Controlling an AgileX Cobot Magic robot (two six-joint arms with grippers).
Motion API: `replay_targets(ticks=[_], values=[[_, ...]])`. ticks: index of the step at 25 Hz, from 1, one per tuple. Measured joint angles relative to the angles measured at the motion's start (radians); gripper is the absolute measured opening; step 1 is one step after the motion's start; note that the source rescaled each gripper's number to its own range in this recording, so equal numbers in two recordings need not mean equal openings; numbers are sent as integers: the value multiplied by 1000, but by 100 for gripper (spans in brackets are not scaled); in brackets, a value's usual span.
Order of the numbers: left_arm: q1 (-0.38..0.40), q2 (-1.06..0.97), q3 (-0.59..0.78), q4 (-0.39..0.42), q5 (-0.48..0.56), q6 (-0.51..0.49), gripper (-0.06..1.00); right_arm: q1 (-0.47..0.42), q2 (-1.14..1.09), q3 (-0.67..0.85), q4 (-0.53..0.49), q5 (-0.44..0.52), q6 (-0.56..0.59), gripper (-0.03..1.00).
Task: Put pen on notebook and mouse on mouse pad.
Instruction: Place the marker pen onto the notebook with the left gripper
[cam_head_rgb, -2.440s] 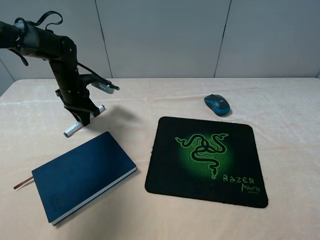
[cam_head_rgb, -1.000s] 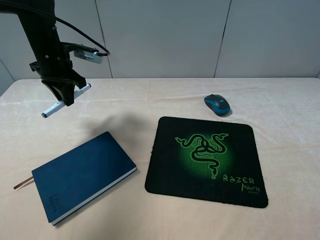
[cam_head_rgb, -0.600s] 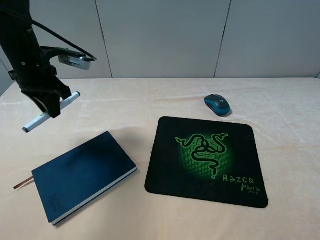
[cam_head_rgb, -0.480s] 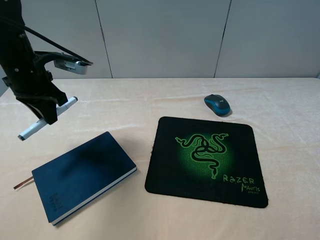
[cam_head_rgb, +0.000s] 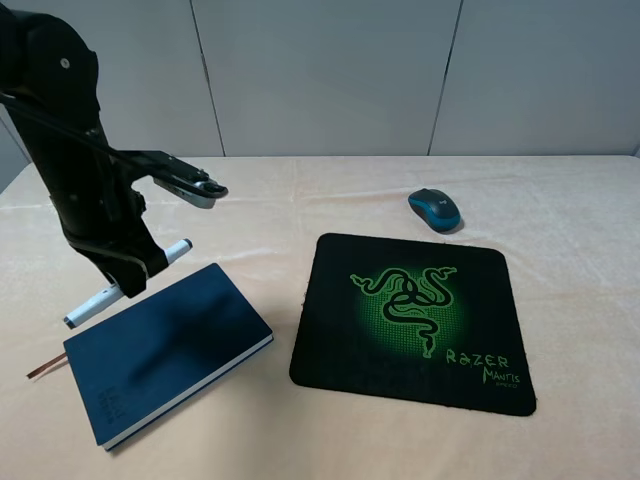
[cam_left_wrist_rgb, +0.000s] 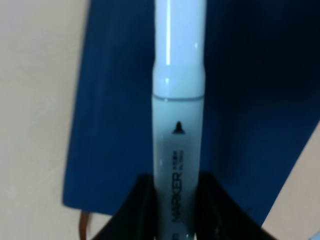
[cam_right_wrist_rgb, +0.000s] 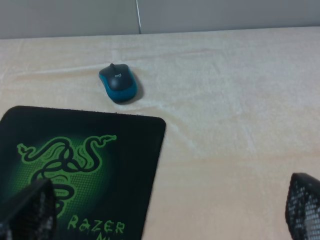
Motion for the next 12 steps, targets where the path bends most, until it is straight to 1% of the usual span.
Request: replay_targets(ticks=[3, 5, 12], values=[[-49, -1, 32, 10, -28, -24, 0, 0, 0, 0, 0, 0, 0, 100], [-68, -1, 56, 12, -52, -41, 0, 0, 0, 0, 0, 0, 0, 100], [-76, -1, 175, 5, -165, -57, 0, 0, 0, 0, 0, 0, 0, 100]])
